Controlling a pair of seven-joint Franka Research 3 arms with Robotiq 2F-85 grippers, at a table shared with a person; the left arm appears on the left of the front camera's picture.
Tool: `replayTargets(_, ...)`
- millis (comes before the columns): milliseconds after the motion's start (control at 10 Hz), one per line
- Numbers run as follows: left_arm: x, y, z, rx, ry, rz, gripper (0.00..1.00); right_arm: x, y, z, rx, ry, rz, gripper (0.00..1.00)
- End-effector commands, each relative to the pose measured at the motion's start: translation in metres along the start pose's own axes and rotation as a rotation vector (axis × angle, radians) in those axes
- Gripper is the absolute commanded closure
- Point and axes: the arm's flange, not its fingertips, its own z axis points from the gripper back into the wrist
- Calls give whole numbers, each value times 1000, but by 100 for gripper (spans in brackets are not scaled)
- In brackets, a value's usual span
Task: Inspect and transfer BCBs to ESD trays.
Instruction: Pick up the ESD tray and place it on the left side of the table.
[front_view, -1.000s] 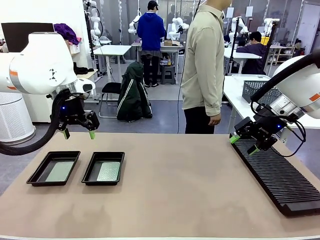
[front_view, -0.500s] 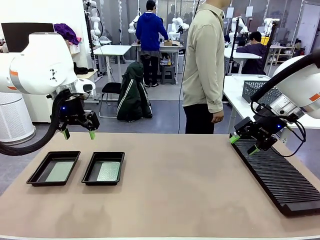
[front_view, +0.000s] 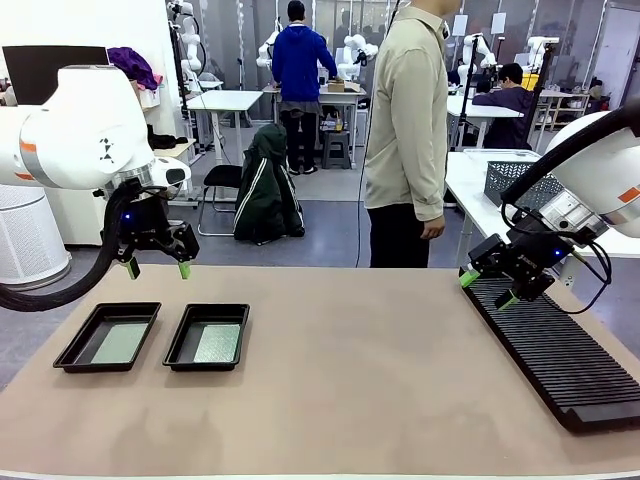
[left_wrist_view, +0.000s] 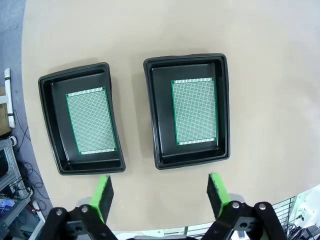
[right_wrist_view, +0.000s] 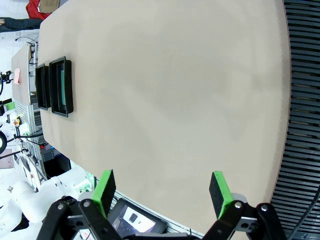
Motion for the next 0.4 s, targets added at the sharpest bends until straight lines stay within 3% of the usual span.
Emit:
replayTargets(0,-1,1,-4,-7,-5,6,0,1,1,-2,-6,-6,-19,0)
replayTargets(300,-1,1,-4,-7,-5,6,0,1,1,-2,-6,-6,-19,0)
